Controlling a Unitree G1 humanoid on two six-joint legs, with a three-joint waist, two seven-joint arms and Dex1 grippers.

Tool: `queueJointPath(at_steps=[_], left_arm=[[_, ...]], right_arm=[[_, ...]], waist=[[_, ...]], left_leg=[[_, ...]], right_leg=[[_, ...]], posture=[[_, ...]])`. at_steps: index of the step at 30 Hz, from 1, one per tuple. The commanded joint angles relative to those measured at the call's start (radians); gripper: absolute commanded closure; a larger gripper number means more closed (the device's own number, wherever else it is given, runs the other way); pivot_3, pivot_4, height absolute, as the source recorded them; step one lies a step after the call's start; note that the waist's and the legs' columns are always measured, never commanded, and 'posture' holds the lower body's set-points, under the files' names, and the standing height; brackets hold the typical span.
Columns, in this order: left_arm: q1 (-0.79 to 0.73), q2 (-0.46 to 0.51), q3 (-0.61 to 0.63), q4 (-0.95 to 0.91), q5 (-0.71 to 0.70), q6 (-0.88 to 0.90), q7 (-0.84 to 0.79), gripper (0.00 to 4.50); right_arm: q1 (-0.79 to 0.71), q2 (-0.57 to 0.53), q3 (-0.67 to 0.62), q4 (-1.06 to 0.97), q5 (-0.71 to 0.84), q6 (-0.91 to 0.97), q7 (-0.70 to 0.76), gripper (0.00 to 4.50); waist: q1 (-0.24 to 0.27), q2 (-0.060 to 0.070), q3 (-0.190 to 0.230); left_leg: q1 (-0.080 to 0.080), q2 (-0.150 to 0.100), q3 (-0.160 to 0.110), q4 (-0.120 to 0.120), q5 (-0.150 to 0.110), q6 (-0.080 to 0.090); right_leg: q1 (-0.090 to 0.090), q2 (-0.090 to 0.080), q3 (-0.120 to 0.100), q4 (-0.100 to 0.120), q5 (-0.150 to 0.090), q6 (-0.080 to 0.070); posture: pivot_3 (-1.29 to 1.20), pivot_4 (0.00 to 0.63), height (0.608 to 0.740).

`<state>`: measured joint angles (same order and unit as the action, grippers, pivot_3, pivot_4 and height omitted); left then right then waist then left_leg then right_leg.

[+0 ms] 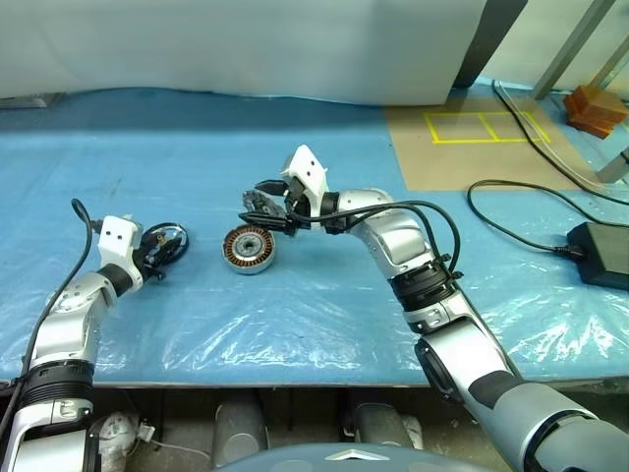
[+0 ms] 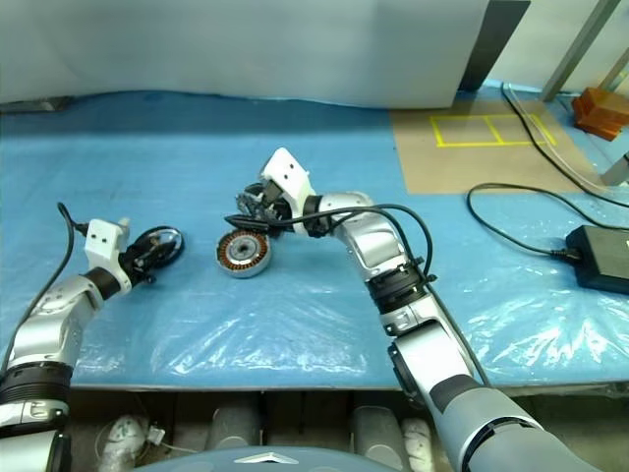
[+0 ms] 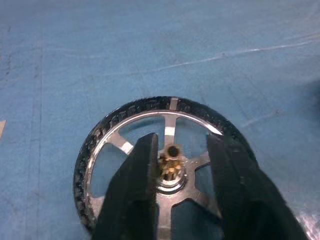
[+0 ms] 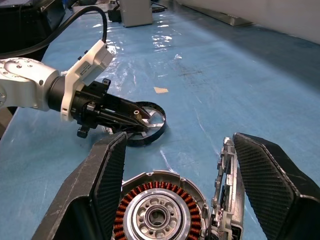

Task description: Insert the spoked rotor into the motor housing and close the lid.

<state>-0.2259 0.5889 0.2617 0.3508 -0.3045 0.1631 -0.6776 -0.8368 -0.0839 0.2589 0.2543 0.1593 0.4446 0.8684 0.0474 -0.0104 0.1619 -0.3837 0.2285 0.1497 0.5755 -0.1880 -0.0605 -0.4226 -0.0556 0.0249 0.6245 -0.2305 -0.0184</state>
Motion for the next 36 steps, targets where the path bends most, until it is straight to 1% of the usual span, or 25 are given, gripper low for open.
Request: queueJointPath(at_steps=[1, 2, 7, 10, 13, 18, 20, 22, 25, 29, 31, 34, 36], left_arm=[[0.001, 0.006, 0.013, 0.010, 0.011, -0.026, 0.012, 4.21], [0.004, 0.006, 0.007, 0.009, 0.014, -0.027, 0.006, 4.40], [0.014, -0.006, -0.020, -0.004, 0.022, -0.023, -0.008, 4.39], [0.012, -0.015, -0.015, -0.011, 0.013, -0.029, -0.008, 4.39], [0.009, -0.028, 0.028, -0.067, -0.052, 0.028, -0.003, 4.39], [0.060, -0.088, 0.137, -0.362, -0.437, 0.397, -0.003, 4.39], [0.089, -0.120, 0.179, -0.413, -0.551, 0.492, 0.031, 4.39], [0.109, -0.147, 0.218, -0.417, -0.625, 0.544, 0.063, 4.39], [0.124, -0.179, 0.254, -0.455, -0.728, 0.600, 0.106, 4.39], [0.109, -0.238, 0.319, -0.460, -0.884, 0.636, 0.198, 4.39], [0.109, -0.270, 0.324, -0.492, -0.929, 0.627, 0.235, 4.39], [0.088, -0.330, 0.339, -0.568, -1.046, 0.598, 0.327, 4.39], [0.090, -0.365, 0.321, -0.633, -1.111, 0.587, 0.383, 4.39]], right_arm=[[-0.004, 0.006, 0.001, -0.031, 0.013, -0.010, -0.002, 0.94], [-0.003, 0.007, 0.001, -0.032, 0.014, -0.007, -0.002, 0.94], [0.000, 0.006, 0.001, -0.036, 0.014, 0.000, -0.002, 0.94], [0.002, 0.005, 0.003, -0.039, 0.014, 0.001, -0.002, 0.94], [0.002, 0.004, 0.002, -0.039, 0.012, -0.005, -0.003, 0.94], [0.003, 0.001, -0.005, -0.042, 0.020, -0.016, 0.005, 0.94], [0.005, -0.006, -0.003, -0.045, 0.027, -0.014, 0.023, 0.94], [0.007, -0.017, -0.004, -0.055, 0.041, -0.011, 0.054, 0.94], [-0.002, -0.041, -0.015, -0.072, 0.077, 0.009, 0.111, 0.94], [-0.015, -0.099, -0.016, -0.121, 0.141, 0.071, 0.214, 0.94], [-0.016, -0.115, -0.010, -0.119, 0.134, 0.066, 0.219, 0.94], [-0.012, -0.117, -0.013, -0.112, 0.125, 0.057, 0.194, 0.94], [-0.005, -0.107, -0.020, -0.124, 0.131, 0.058, 0.172, 0.94]], waist=[[0.000, 0.000, 0.000], [0.000, 0.000, 0.000], [0.000, 0.000, 0.000], [0.000, 0.000, 0.000], [0.000, 0.000, 0.000], [0.001, -0.001, 0.000], [0.001, -0.001, 0.000], [-0.001, -0.001, 0.000], [-0.003, -0.001, 0.001], [0.003, -0.001, 0.001], [0.003, -0.001, 0.000], [0.004, -0.001, 0.001], [0.004, -0.001, 0.001]], left_leg=[[0.000, 0.000, 0.000, 0.000, 0.000, 0.000], [0.000, 0.000, 0.000, 0.000, 0.000, 0.000], [0.000, 0.000, 0.000, 0.000, 0.000, 0.000], [0.000, -0.001, 0.000, 0.000, 0.000, 0.000], [0.000, -0.001, 0.000, 0.000, 0.000, 0.000], [-0.001, -0.001, 0.000, 0.000, 0.000, 0.000], [-0.001, -0.001, 0.000, 0.000, 0.000, 0.000], [0.000, -0.001, 0.000, 0.000, 0.000, 0.000], [0.000, -0.001, 0.000, 0.000, 0.000, 0.000], [0.000, -0.001, 0.000, 0.000, 0.000, 0.000], [0.000, -0.001, 0.000, 0.000, 0.000, 0.000], [0.000, -0.002, 0.000, 0.000, 0.000, 0.000], [0.000, -0.001, 0.000, 0.000, 0.000, 0.000]], right_leg=[[0.000, 0.000, 0.000, 0.000, 0.000, 0.000], [0.000, 0.000, 0.000, 0.000, 0.000, 0.000], [0.000, 0.000, 0.000, 0.000, 0.000, 0.000], [0.000, -0.001, 0.000, 0.000, 0.000, 0.000], [0.000, -0.002, 0.000, 0.000, 0.000, 0.000], [0.000, -0.002, 0.000, 0.000, 0.000, 0.000], [0.000, -0.001, 0.000, -0.001, 0.000, 0.000], [0.000, -0.001, 0.000, 0.000, 0.000, 0.000], [0.000, -0.001, 0.001, 0.000, 0.000, 0.000], [0.000, -0.001, 0.001, -0.001, 0.000, 0.000], [0.001, -0.001, 0.000, -0.001, 0.000, 0.000], [0.001, -0.002, 0.001, -0.001, 0.000, 0.000], [0.001, -0.001, 0.001, -0.001, 0.000, 0.000]], posture=[[0.00, 0.150, 0.740], [0.00, 0.150, 0.740], [0.00, 0.150, 0.740], [0.00, 0.150, 0.740], [0.00, 0.150, 0.740], [0.00, 0.150, 0.740], [0.00, 0.150, 0.740], [0.00, 0.150, 0.740], [0.00, 0.150, 0.740], [0.00, 0.150, 0.740], [0.00, 0.150, 0.740], [0.00, 0.150, 0.740], [0.00, 0.150, 0.740]])
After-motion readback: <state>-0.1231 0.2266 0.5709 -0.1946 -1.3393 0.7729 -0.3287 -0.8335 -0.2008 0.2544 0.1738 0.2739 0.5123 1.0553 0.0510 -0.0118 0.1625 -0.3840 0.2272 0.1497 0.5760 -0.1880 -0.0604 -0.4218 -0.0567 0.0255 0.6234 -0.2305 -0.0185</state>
